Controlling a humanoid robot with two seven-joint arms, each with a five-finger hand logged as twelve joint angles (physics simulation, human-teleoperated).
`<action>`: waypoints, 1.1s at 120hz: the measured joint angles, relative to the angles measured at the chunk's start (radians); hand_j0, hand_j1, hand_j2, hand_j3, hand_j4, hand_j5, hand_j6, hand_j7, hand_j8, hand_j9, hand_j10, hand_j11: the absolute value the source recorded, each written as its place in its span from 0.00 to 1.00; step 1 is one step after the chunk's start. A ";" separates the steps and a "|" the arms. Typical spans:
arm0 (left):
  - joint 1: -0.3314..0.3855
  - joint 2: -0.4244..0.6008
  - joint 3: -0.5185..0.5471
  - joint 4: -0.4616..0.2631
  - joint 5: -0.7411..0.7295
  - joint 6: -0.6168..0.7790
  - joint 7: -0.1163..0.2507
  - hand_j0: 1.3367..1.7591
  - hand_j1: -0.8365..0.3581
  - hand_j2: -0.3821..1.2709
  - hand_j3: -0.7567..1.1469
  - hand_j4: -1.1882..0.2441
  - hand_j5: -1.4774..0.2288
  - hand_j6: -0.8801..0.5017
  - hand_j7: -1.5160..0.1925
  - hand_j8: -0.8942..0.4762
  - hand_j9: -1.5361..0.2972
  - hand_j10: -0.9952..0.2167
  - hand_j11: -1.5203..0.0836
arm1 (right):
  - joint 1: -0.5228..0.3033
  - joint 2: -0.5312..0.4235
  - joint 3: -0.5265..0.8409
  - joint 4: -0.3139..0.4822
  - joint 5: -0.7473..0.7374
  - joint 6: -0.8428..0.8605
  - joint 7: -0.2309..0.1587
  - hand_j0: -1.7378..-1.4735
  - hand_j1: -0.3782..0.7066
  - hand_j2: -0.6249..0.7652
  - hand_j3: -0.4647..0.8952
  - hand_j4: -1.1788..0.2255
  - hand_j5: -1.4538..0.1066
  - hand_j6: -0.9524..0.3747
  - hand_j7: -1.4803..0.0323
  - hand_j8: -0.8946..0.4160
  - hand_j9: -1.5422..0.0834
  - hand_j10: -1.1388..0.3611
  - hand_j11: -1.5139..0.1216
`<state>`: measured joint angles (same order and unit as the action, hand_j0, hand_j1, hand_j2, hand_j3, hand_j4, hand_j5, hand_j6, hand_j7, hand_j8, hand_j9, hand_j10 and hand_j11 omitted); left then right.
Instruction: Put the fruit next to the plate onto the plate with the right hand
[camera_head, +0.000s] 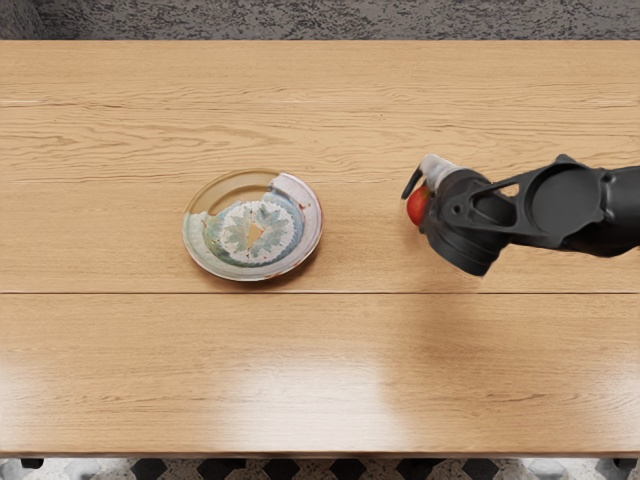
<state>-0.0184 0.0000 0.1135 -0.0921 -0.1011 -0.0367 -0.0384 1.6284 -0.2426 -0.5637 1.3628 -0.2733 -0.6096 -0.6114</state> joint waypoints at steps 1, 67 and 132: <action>0.000 0.000 0.000 0.000 0.000 0.000 0.000 0.76 0.76 0.26 0.40 0.67 0.69 0.47 0.71 0.48 0.67 0.63 0.76 | 0.001 -0.005 0.006 0.001 0.000 0.000 0.000 0.31 0.60 0.55 0.34 0.40 0.40 0.39 0.44 0.37 0.44 0.38 0.42; 0.000 0.000 0.000 0.000 0.000 0.000 0.000 0.76 0.76 0.26 0.40 0.67 0.69 0.47 0.71 0.48 0.67 0.63 0.76 | 0.005 0.009 0.361 0.023 0.003 0.053 -0.001 0.30 0.61 0.56 0.34 0.40 0.38 0.41 0.43 0.39 0.43 0.40 0.41; 0.000 0.000 0.000 0.000 0.000 0.000 0.000 0.76 0.76 0.26 0.40 0.67 0.69 0.47 0.71 0.48 0.67 0.63 0.76 | -0.077 0.238 0.390 -0.225 -0.037 0.092 0.000 0.30 0.65 0.59 0.34 0.40 0.38 0.42 0.43 0.41 0.43 0.41 0.41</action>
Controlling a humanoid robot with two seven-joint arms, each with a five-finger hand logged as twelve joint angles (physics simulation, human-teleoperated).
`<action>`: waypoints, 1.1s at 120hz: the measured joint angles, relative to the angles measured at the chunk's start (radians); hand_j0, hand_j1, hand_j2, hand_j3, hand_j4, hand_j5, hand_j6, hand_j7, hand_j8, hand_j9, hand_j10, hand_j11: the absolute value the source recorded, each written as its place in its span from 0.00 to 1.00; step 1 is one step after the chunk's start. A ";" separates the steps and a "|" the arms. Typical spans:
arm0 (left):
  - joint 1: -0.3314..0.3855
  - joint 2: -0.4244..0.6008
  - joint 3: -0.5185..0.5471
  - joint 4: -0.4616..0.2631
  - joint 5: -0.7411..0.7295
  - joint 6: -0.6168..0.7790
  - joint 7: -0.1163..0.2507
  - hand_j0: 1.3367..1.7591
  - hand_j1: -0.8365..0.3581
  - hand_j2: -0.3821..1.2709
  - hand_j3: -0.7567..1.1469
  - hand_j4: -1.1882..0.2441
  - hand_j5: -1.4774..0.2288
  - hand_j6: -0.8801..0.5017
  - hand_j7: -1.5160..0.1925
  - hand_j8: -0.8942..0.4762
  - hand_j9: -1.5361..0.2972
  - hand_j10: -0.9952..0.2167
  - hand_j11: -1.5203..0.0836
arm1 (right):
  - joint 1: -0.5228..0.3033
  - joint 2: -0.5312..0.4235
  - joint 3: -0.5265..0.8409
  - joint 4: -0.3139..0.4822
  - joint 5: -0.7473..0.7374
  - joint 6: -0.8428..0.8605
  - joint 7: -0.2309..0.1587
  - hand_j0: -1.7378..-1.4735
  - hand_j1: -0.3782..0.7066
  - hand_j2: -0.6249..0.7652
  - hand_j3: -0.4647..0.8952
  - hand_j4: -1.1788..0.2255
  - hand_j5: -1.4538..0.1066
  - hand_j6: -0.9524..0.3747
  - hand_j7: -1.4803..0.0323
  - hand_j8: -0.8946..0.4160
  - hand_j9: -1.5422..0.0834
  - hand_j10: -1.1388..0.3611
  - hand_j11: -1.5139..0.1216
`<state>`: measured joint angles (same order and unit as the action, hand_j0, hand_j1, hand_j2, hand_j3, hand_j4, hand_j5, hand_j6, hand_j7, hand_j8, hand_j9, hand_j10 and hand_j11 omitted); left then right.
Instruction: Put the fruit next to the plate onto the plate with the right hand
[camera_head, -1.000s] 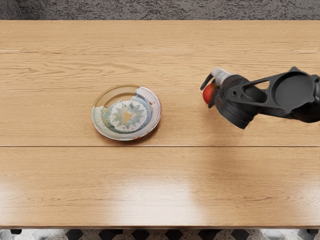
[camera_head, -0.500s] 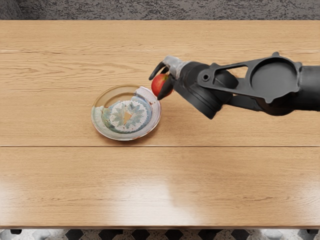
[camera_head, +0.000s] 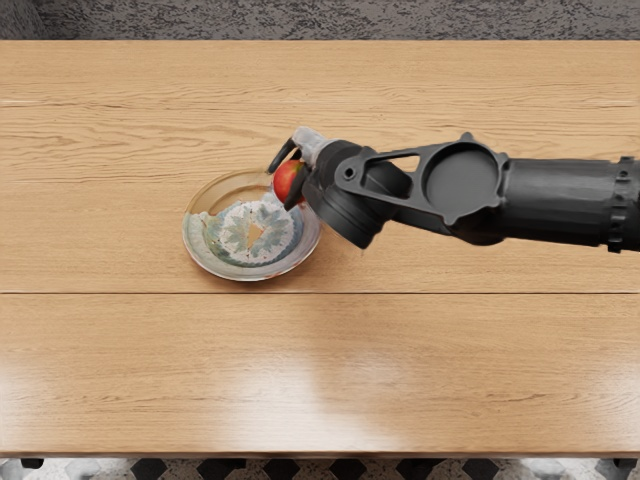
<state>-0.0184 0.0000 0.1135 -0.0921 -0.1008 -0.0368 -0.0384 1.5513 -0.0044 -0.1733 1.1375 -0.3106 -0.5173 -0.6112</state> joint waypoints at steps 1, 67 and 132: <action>0.000 0.000 0.000 0.000 0.000 0.000 0.000 0.76 0.76 0.26 0.40 0.67 0.69 0.47 0.71 0.48 0.67 0.63 0.76 | -0.001 0.000 0.000 -0.005 -0.001 0.002 0.000 0.30 0.65 0.59 0.34 0.40 0.38 0.42 0.43 0.41 0.43 0.41 0.41; 0.000 0.000 0.000 0.000 0.000 0.000 0.000 0.76 0.76 0.26 0.40 0.67 0.69 0.47 0.71 0.48 0.67 0.63 0.76 | -0.026 0.004 0.088 -0.116 -0.009 0.260 0.000 0.31 0.64 0.58 0.34 0.40 0.40 0.41 0.44 0.39 0.44 0.40 0.42; 0.000 0.000 0.000 0.000 0.000 0.000 0.000 0.76 0.76 0.26 0.40 0.67 0.69 0.47 0.71 0.48 0.67 0.63 0.76 | -0.025 0.004 0.122 -0.115 -0.010 0.340 0.000 0.30 0.36 0.48 0.34 0.62 0.67 0.52 0.71 0.49 0.70 0.56 0.68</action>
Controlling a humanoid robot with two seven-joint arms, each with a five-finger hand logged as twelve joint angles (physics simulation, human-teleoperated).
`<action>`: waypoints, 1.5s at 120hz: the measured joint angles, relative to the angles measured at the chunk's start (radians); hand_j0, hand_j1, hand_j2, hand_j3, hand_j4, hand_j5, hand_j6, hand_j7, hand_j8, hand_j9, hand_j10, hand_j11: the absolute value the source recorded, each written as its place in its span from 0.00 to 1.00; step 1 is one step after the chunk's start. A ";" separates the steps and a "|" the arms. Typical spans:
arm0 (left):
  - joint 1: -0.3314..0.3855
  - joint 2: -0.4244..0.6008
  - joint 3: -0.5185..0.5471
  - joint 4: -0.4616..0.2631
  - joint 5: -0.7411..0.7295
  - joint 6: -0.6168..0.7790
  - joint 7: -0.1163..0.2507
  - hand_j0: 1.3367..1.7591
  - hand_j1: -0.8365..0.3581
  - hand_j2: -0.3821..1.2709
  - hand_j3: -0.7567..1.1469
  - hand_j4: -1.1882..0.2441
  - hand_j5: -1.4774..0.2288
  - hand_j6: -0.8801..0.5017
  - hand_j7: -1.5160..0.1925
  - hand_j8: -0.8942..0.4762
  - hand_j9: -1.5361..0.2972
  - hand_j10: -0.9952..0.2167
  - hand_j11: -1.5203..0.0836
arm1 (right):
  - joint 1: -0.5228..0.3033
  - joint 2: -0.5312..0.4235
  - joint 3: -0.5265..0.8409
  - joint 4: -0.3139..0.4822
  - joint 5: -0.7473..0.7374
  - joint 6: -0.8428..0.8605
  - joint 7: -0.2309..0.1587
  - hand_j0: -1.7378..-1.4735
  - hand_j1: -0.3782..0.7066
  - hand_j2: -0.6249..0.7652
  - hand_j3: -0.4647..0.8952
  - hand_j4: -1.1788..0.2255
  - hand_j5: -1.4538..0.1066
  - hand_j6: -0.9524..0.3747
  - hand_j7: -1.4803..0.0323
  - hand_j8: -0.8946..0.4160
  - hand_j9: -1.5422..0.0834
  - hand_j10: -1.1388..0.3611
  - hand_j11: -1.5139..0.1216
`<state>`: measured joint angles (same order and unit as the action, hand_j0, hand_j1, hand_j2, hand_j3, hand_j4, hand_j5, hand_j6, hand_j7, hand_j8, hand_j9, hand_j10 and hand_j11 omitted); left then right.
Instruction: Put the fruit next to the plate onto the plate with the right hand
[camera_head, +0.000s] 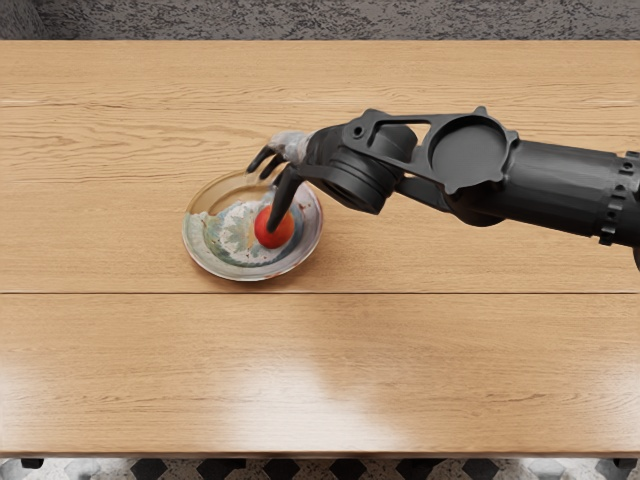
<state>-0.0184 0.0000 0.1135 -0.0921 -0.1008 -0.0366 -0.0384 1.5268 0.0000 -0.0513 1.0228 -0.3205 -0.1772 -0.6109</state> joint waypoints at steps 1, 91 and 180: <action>0.000 0.000 0.000 0.000 0.000 0.000 0.000 0.76 0.76 0.26 0.40 0.67 0.69 0.47 0.71 0.48 0.67 0.63 0.76 | 0.000 0.000 0.000 0.000 0.000 0.000 0.000 0.30 0.34 0.47 0.34 0.63 0.68 0.53 0.72 0.50 0.71 0.57 0.68; 0.000 0.000 0.000 0.000 0.000 0.000 0.000 0.76 0.76 0.26 0.40 0.67 0.69 0.47 0.71 0.48 0.67 0.63 0.76 | -0.571 -0.794 0.721 0.428 0.579 0.734 0.002 0.30 0.08 0.44 0.34 0.81 0.89 0.68 0.94 0.65 0.91 0.73 0.89; -0.003 0.000 0.000 -0.001 0.001 0.000 0.000 0.76 0.76 0.26 0.40 0.67 0.69 0.47 0.71 0.48 0.67 0.63 0.76 | -0.925 -1.035 0.932 0.450 0.723 0.789 0.006 0.30 0.07 0.44 0.34 0.81 0.90 0.69 0.94 0.65 0.92 0.73 0.89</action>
<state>-0.0210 0.0000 0.1133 -0.0931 -0.1003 -0.0368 -0.0385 0.6015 -1.0347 0.8803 1.4723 0.4021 0.6115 -0.6051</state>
